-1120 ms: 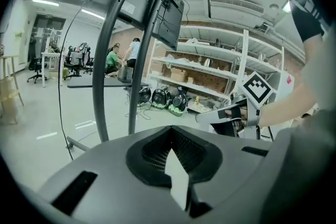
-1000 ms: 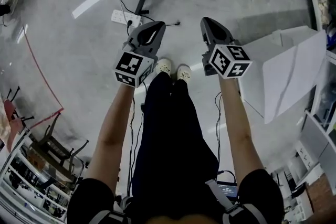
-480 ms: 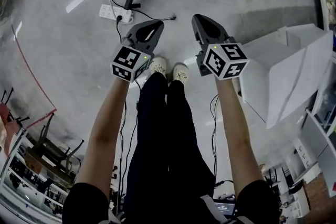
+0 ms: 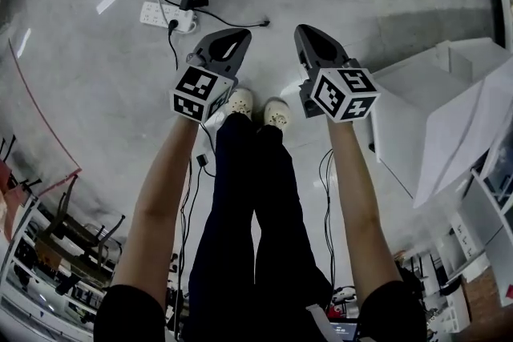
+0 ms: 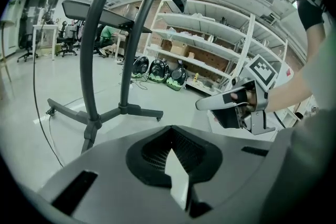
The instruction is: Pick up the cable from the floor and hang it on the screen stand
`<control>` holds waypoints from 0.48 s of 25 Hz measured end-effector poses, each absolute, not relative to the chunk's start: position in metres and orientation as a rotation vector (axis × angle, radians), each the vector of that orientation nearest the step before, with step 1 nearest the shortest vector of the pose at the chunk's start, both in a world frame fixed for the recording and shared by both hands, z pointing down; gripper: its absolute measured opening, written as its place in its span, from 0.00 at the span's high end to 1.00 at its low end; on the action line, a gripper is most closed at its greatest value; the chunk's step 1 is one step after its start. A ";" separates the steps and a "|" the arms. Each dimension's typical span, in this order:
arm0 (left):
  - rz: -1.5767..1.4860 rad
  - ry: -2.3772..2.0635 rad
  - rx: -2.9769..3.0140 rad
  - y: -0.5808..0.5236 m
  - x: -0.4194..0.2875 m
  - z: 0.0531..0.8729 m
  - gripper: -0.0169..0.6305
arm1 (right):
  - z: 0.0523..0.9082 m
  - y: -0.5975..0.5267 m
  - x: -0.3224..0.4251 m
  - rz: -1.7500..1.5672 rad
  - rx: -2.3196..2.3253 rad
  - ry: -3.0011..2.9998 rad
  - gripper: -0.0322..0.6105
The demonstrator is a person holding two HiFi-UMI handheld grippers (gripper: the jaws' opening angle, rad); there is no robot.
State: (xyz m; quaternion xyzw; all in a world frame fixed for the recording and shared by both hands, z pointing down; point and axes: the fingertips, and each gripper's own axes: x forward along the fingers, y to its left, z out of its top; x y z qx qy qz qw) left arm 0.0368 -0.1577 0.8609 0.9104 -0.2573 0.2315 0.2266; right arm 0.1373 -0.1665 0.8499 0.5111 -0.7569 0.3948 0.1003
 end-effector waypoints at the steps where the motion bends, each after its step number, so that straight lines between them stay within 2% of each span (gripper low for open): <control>1: 0.659 -0.697 2.514 -0.157 0.038 0.870 0.96 | 0.859 -0.168 0.139 1.174 1.521 -2.236 0.91; 12: 0.701 -0.660 2.483 -0.159 0.047 0.964 0.96 | 0.944 -0.167 0.143 1.183 1.528 -2.227 0.91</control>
